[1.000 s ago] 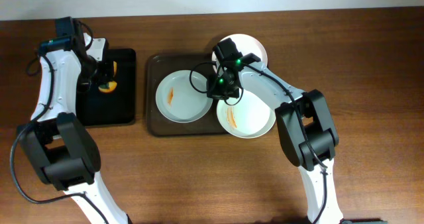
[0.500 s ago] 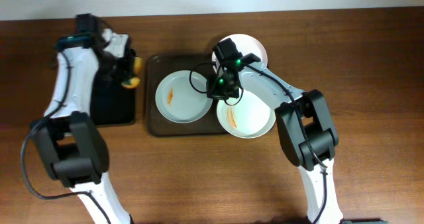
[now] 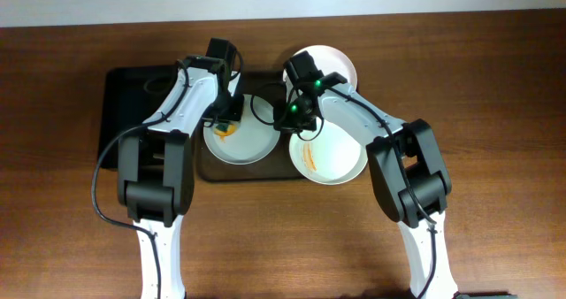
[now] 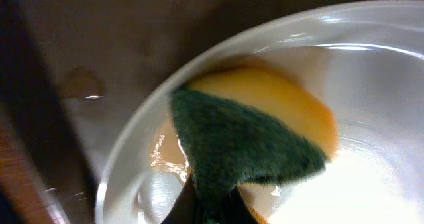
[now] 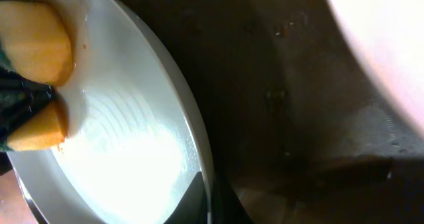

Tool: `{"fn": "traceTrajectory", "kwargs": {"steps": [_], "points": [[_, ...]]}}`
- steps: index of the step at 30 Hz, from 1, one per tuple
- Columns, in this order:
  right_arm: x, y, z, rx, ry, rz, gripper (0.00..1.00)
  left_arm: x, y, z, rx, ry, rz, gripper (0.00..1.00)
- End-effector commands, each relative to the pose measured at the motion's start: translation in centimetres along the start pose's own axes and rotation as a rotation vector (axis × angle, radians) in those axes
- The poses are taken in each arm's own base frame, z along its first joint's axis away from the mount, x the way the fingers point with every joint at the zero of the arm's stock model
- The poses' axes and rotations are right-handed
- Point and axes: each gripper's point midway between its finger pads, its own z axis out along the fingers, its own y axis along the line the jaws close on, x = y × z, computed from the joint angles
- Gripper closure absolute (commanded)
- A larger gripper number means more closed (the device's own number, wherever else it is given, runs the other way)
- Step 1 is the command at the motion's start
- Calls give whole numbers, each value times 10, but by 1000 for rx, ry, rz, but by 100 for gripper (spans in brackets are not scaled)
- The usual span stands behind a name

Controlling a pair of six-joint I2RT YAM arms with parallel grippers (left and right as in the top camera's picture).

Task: Clean dirty plates on tray and stack at the side
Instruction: 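Lift the green-yellow sponge with the left gripper and move it over the plate, then scrub the held plate with the sponge in the left gripper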

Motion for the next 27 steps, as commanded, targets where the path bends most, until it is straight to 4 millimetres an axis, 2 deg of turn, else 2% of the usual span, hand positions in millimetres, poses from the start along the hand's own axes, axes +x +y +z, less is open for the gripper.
{"fn": "traceTrajectory", "kwargs": {"steps": [1,2,3,4,5,6,7,9,11,13,14,18,20,22,24,25,27], "points": [[2,1,3,-20,12,-12,96,30,58,17,-329,114,-60,99],[2,2,3,-20,11,-13,95,40,48,18,-275,159,-53,99],[1,2,3,-20,11,-13,96,57,18,19,-118,237,-32,99],[1,2,3,-21,10,-13,96,68,-15,17,51,282,89,99],[1,2,3,-22,8,-14,96,70,-28,16,116,287,151,99],[0,2,3,-23,6,-15,96,72,-53,13,233,272,282,99],[0,2,3,-23,6,-15,96,69,-62,13,254,251,333,99],[0,2,3,-23,6,-15,96,53,-70,18,249,182,318,99],[0,2,3,-23,6,-15,96,41,-66,27,227,135,196,99],[0,2,3,-23,6,-15,96,35,-7,34,-120,108,-154,99],[-1,3,3,-25,3,-11,96,40,-1,33,-157,122,-162,99],[-21,7,2,-34,-81,122,96,87,2,21,-200,314,-228,99],[-26,4,1,-20,-107,143,96,95,4,18,-229,334,-321,99],[-26,5,2,-20,-106,143,96,84,16,19,-293,277,-315,99],[-26,4,1,-20,-106,143,96,57,38,19,-412,129,-340,99],[-26,4,1,-20,-106,143,96,44,42,20,-435,62,-360,99],[-25,3,2,-17,-102,144,96,31,46,19,-453,1,-370,99]]}}
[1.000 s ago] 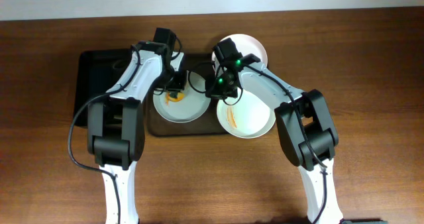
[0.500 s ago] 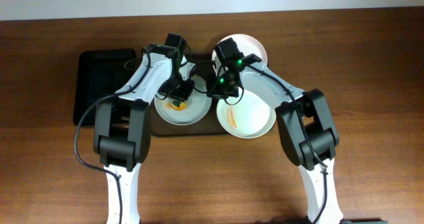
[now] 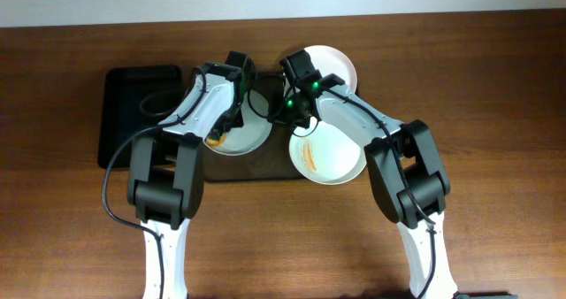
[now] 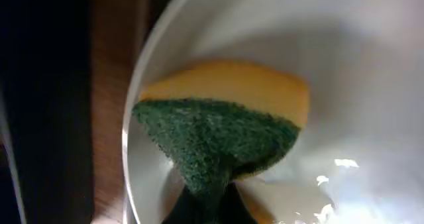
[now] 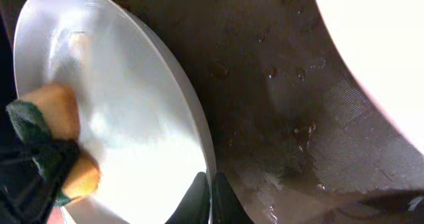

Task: Clean dirty plates on tray and stack at the side
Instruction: 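Scrub the held plate with the sponge in the left gripper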

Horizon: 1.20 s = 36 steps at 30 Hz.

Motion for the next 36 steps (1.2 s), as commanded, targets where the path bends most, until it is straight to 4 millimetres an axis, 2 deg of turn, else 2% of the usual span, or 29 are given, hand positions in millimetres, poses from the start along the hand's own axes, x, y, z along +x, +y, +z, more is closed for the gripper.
{"fn": "traceTrajectory", "kwargs": {"steps": [1,4,7,8,9,10,12,13,14,17,18,20,22,24,26,28,29,31,32,33,34,36], "points": [[-6,-10,0,31,-18,23,96,-9,16,25,-130,-56,-36,99],[-1,-14,2,41,-3,29,96,-36,22,21,-182,-183,-81,99],[3,-17,2,51,10,14,96,-54,11,19,-136,-256,-114,99],[3,-17,2,52,11,14,96,-58,3,19,-105,-257,-11,99],[4,-17,2,53,13,14,96,-58,-18,19,-19,-249,192,99],[4,-17,2,53,13,10,96,-56,-34,17,42,-248,310,99],[5,-18,3,56,17,5,96,-25,-89,8,383,-192,616,99],[5,-18,3,56,18,5,96,-8,-101,3,488,-141,640,99],[5,-18,3,56,17,5,96,-1,-102,2,512,-112,646,99],[5,-19,3,56,18,3,96,31,-98,-1,566,14,688,99],[5,-19,3,56,18,1,96,36,-95,0,561,37,689,99],[5,-19,3,56,18,0,96,9,-73,14,409,12,446,99],[5,-19,3,56,18,1,96,-15,-68,18,376,-42,257,99],[5,-19,3,56,18,-2,96,-37,-29,27,144,-112,-31,99],[6,-19,3,58,21,-9,96,-42,-5,28,9,-153,-85,99],[6,-19,3,58,21,-9,96,-25,8,30,-56,-88,-20,99],[6,-19,3,58,21,-9,96,-8,5,30,-33,-13,88,99],[6,-19,3,57,20,-9,96,42,-11,25,125,202,290,99],[6,-19,3,57,20,-9,95,58,-23,19,226,268,365,99],[6,-19,3,57,21,-9,96,74,-54,3,463,308,492,99],[6,-19,3,57,21,-9,96,78,-73,-8,606,301,532,99],[6,-19,3,58,22,-8,96,76,-76,-9,626,284,557,99]]}}
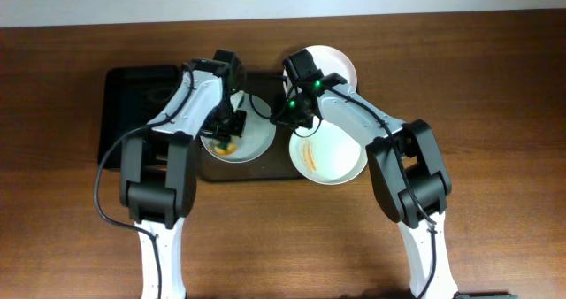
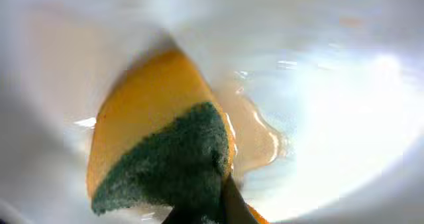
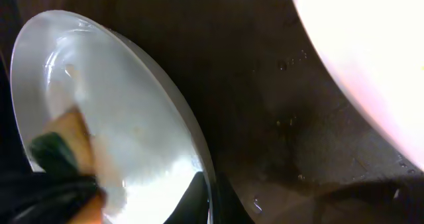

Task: Clean dirty plates on tray and stack at the side
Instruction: 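Scrub the held plate with the sponge in the left gripper, then carry the plate with the right gripper to the table's right side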

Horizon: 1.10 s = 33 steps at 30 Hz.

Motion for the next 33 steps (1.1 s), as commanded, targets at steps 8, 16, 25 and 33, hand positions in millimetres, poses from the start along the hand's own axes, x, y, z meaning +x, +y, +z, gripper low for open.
{"fn": "traceTrajectory", "kwargs": {"steps": [8,16,25,33], "points": [[6,-13,5,44,14,16,96,-54,41,24,-115,-216,-302,99],[-1,-14,-29,153,-18,-123,96,-53,44,-152,12,-314,-313,99],[-10,26,-200,737,-558,-379,95,-49,56,-152,45,-301,-318,99],[16,77,-281,1189,-1012,-507,96,-51,57,-153,45,-308,-320,99]]}}
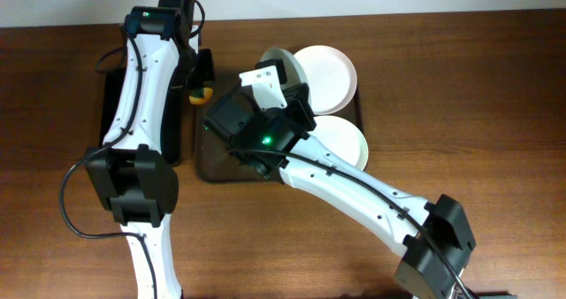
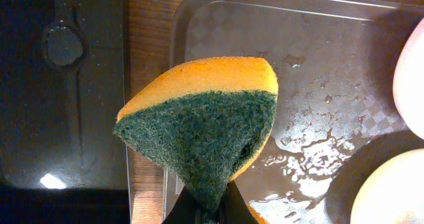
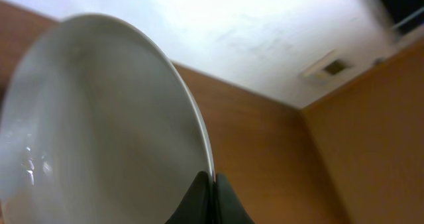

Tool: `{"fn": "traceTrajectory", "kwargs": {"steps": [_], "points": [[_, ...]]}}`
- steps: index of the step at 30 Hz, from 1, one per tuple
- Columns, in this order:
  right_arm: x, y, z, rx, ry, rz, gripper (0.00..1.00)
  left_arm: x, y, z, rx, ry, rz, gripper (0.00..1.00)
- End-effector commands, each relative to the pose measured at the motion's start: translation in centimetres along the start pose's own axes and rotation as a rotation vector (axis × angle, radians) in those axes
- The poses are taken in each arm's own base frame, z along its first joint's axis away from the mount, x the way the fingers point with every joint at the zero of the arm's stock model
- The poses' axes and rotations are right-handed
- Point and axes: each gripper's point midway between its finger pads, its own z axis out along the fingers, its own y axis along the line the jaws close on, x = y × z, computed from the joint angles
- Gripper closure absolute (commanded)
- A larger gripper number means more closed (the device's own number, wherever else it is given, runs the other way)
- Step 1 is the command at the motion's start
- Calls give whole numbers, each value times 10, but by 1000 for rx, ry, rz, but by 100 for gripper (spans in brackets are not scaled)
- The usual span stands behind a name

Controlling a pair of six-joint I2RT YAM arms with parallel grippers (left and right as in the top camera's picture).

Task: Clean dirty plates on tray and stack at the side
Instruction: 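Carry the plate with the right gripper to the table's right side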

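Note:
My left gripper (image 2: 205,212) is shut on a yellow sponge with a green scouring face (image 2: 202,121), held above the left edge of the wet brown tray (image 2: 318,38). In the overhead view the sponge (image 1: 202,90) hangs near the tray's far left corner. My right gripper (image 3: 211,181) is shut on the rim of a white plate (image 3: 99,124), which stands lifted and tilted on edge; its camera looks up at wall and ceiling. That plate (image 1: 279,62) shows over the tray's far side. Two more white plates, one (image 1: 329,69) and the other (image 1: 349,140), lie at the right.
A black mat (image 1: 115,113) lies left of the tray (image 1: 212,162), with a strip of wooden table (image 2: 149,58) between them. My right arm (image 1: 345,188) crosses the tray diagonally from the near right. Pools of water (image 2: 311,164) lie on the tray floor.
The right gripper has lifted the plate off the tray and tipped it on edge. The left gripper has come off the plate with the sponge and now sits at the tray's far left.
At first the right gripper held the rim of a plate on the tray while the left pressed the sponge into it. In the two later moments the sponge lay at different spots in the plate. Now the plate is raised and the sponge is apart from it.

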Motion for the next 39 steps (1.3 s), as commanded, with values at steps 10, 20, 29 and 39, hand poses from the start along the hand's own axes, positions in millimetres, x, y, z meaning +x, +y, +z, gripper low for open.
{"fn": "traceTrajectory", "kwargs": {"steps": [10,20,29,39], "points": [[28,17,28,-314,261,138,96,-4,-2,-8,17,-26,12,99],[185,-163,182,-461,855,654,96,-4,-2,0,14,-14,12,99],[310,-151,220,-371,932,826,91,-5,-3,0,15,-18,13,99],[242,-57,143,-786,1015,639,71,-5,-13,0,19,-28,35,99]]}}
